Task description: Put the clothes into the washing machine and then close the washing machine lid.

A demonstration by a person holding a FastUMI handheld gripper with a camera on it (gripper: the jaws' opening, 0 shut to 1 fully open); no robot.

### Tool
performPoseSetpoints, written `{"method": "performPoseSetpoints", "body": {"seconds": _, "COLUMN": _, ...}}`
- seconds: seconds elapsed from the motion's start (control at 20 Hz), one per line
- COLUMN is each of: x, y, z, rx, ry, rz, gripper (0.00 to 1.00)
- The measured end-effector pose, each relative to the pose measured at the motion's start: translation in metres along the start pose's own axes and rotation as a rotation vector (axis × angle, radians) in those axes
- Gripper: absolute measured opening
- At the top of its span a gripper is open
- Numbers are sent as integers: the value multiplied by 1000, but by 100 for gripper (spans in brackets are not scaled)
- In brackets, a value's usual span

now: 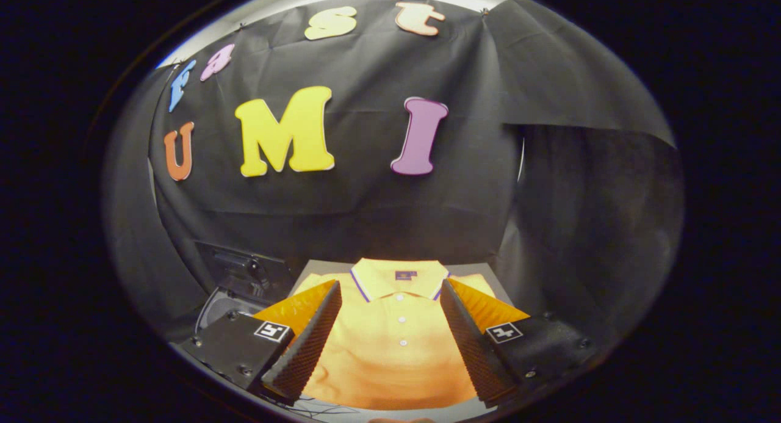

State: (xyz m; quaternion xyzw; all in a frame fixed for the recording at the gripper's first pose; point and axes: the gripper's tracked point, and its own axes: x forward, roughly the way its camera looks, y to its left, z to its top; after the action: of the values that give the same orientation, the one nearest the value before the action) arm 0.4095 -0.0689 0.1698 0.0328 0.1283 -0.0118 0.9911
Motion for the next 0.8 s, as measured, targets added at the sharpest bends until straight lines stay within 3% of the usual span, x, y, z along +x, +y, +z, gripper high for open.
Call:
{"method": "performPoseSetpoints", "body": {"seconds": 0.4, "x": 62, "y": -10, "z": -63, "rx": 29, "ry": 250, "rz": -22, "gripper": 100}}
{"method": "performPoseSetpoints", "body": {"seconds": 0.8, "x": 75, "y": -12, "z": -96, "rx": 15, "ry": 396, "rz": -32, "gripper": 98}}
